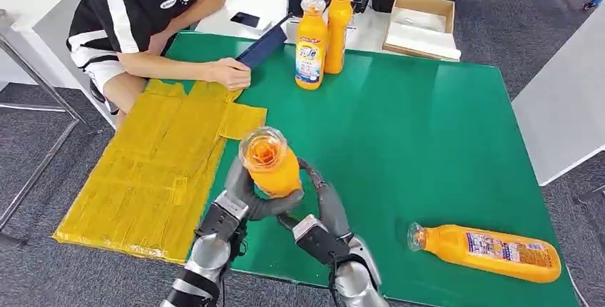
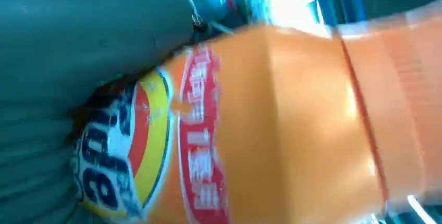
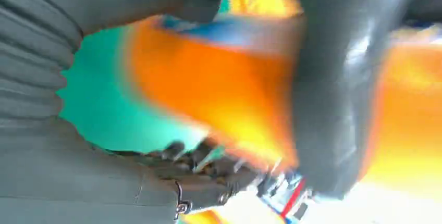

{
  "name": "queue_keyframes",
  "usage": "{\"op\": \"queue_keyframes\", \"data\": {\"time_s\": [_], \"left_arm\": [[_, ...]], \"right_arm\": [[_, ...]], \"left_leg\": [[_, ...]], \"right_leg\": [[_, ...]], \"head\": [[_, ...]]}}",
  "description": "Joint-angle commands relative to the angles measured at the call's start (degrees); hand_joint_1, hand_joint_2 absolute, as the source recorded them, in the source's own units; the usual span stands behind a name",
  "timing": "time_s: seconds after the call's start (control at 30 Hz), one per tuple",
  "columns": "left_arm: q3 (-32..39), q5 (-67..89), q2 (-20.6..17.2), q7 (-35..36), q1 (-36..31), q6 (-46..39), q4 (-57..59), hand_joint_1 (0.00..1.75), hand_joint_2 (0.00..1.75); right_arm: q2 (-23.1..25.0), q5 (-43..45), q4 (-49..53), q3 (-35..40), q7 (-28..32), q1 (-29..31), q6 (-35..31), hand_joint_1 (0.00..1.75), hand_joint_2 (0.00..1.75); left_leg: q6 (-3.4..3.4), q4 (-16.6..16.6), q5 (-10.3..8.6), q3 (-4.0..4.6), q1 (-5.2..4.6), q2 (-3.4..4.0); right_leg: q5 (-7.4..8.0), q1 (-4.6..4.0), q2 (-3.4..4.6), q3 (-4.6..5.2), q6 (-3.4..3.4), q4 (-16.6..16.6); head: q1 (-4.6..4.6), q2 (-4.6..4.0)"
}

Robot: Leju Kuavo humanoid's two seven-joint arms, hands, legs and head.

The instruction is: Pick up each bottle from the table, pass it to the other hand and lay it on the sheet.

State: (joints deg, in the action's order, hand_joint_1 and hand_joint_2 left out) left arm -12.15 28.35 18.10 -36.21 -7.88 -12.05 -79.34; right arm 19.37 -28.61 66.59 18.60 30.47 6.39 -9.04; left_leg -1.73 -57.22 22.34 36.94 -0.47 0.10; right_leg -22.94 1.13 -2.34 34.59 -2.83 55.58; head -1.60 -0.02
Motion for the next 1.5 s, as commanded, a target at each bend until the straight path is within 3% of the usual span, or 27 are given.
{"op": "queue_keyframes", "data": {"time_s": [0.03, 0.07, 0.13, 0.27, 0.33, 0.53, 0.8, 0.83, 0.87, 0.97, 1.27, 1.37, 1.5], "left_arm": [[-1.62, 57.39, -8.85, 31.76, -21.93, -27.64, 37.99, 1.75, 1.75], [-10.54, 61.65, -13.23, 44.35, -26.02, -25.37, 45.5, 1.75, 1.75], [-20.6, 61.65, -16.82, 53.45, -30.3, -26.85, 55.79, 1.75, 1.75], [-18.87, 61.65, -18.57, 52.16, -30.56, -26.65, 60.22, 1.75, 1.75], [-22.61, 61.65, -20.66, 55.42, -31.42, -21.56, 62.27, 1.75, 1.75], [-21.07, 61.65, -23.82, 56.0, -30.56, -15.93, 61.27, 1.75, 1.75], [-16.61, 59.93, -23.25, 56.21, -30.24, -15.06, 64.23, 1.75, 1.75], [-16.28, 59.93, -23.27, 56.46, -30.12, -15.51, 64.01, 1.62, 1.75], [-14.55, 60.69, -23.07, 56.83, -29.88, -18.34, 63.67, 0.0, 1.75], [-13.05, 61.65, -22.88, 56.38, -29.71, -20.81, 63.22, 0.0, 1.75], [-6.45, 61.65, -21.12, 51.02, -27.58, -27.95, 60.32, 0.0, 1.75], [2.68, 60.22, -20.53, 44.47, -23.51, -27.95, 49.93, 0.0, 1.75], [14.89, 51.23, -16.55, 27.68, -18.54, -27.95, 37.84, 0.0, 1.75]], "right_arm": [[-5.02, -0.61, 19.03, -5.92, 1.59, -5.47, -2.19, 0.0, 1.75], [-5.66, -0.78, 20.81, -5.91, 2.15, -5.52, -2.74, 0.0, 1.75], [-6.51, -0.46, 23.25, -6.21, 2.14, -5.84, -3.13, 0.0, 1.75], [-7.1, 0.56, 25.15, -7.22, 3.21, -7.11, -4.06, 0.0, 1.75], [-7.72, 1.74, 25.83, -7.95, 4.17, -7.57, -5.45, 0.0, 1.75], [-8.98, 1.17, 29.37, -8.31, 5.59, -9.17, -6.15, 0.0, 1.75], [-9.35, 0.96, 28.45, -7.34, 5.31, -7.43, -5.97, 0.0, 1.75], [-9.39, 0.85, 28.31, -7.28, 5.2, -7.41, -5.97, 0.0, 1.75], [-9.51, 0.41, 27.95, -7.01, 4.88, -7.48, -6.27, 0.0, 1.75], [-10.18, -1.37, 26.55, -6.51, 3.46, -7.08, -6.4, 0.0, 1.75], [-15.67, -17.36, 16.64, -2.97, -3.86, -3.88, -8.18, 0.0, 1.75], [-17.32, -19.12, 16.15, -3.73, -4.97, -4.76, -7.95, 0.0, 1.75], [-20.72, -19.33, 19.54, -6.81, -5.64, -9.03, -6.73, 0.0, 1.75]], "left_leg": [[0.12, 0.14, -0.06, -0.27, 0.0, -0.43], [0.16, 0.16, -0.05, -0.4, 0.01, -0.49], [0.15, 0.2, -0.12, -0.41, -0.01, -0.58], [0.18, 0.1, 0.01, -0.4, 0.03, 0.2], [0.16, 0.07, 0.01, -0.32, 0.04, 0.55], [0.25, -0.04, 0.18, -0.42, 0.13, 0.73], [0.31, 0.06, 0.16, -0.53, 0.09, 0.8], [0.27, 0.08, 0.13, -0.49, 0.08, 0.75], [0.36, 0.09, 0.18, -0.65, 0.09, 0.8], [0.31, 0.09, 0.13, -0.67, 0.1, 0.76], [0.33, 0.11, 0.16, -0.78, 0.21, 0.69], [0.29, 0.1, 0.12, -0.66, 0.18, 0.64], [0.28, 0.08, 0.13, -0.62, 0.15, 0.44]], "right_leg": [[-0.1, 0.02, -0.28, -0.41, 0.12, -0.1], [-0.13, 0.02, -0.3, -0.57, 0.16, -0.12], [-0.1, 0.04, -0.39, -0.6, 0.16, -0.13], [0.09, -0.02, 0.3, -0.38, 0.22, -0.1], [0.19, -0.06, 0.43, -0.2, 0.33, -0.05], [0.04, -0.15, 0.69, -0.32, 0.4, 0.01], [0.06, -0.12, 0.81, -0.41, 0.43, -0.03], [0.11, -0.13, 0.72, -0.37, 0.37, -0.05], [0.08, -0.12, 0.82, -0.51, 0.43, -0.05], [0.13, -0.15, 0.67, -0.52, 0.4, -0.04], [0.11, -0.23, 0.67, -0.67, 0.44, -0.11], [0.12, -0.2, 0.58, -0.58, 0.4, -0.09], [0.05, -0.18, 0.38, -0.62, 0.38, -0.09]], "head": [[-0.04, 0.0], [0.0, 0.0], [0.02, 0.0], [-0.02, 0.0], [-0.04, 0.0], [-0.02, 0.0], [0.02, 0.0], [0.0, 0.0], [0.0, 0.0], [0.02, 0.0], [0.0, 0.0], [0.02, 0.0], [0.02, 0.0]]}}
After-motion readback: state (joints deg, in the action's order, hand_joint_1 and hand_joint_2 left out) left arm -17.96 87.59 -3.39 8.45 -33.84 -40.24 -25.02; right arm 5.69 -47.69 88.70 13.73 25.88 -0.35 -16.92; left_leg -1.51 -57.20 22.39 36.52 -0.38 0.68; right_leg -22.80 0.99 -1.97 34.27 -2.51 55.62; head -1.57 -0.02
